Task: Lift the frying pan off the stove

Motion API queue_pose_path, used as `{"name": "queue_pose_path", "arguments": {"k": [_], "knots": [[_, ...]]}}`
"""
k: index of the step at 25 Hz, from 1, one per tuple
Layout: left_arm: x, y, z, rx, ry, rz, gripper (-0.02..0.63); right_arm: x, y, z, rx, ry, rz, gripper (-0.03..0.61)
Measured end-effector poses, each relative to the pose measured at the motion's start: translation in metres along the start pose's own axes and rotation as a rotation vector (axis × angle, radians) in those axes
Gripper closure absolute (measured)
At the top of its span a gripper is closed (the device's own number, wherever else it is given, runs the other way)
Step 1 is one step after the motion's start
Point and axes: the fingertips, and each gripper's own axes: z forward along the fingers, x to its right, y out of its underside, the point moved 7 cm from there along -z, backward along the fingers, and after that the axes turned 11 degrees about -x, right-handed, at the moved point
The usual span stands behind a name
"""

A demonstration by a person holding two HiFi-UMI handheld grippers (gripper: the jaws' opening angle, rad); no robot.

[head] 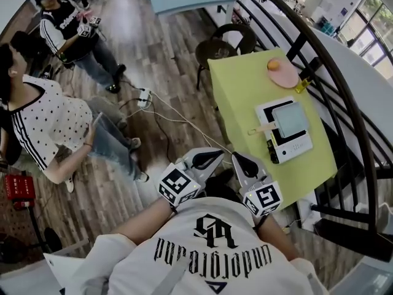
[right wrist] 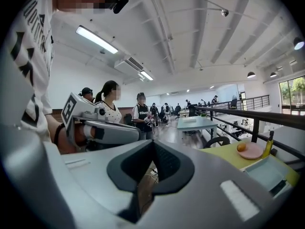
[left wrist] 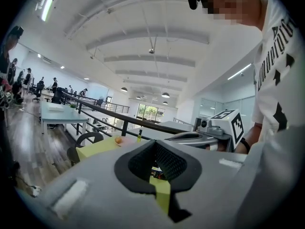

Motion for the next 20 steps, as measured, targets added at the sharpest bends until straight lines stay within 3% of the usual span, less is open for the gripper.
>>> {"name": "queue_pose_path", "arguments": {"k": [12,20], "knots": [[-0.053,-0.033,0.081,-0.049,0.037,0.02,0.607,0.097,-0.007,0.03,0.004,0.031,0.059,0.577],[-0.069,-0.064,0.159,-0.076,0.097,0.033,0.607,0.172,-0.011,0.013,0.003,0.1,0.09,0.577]]}}
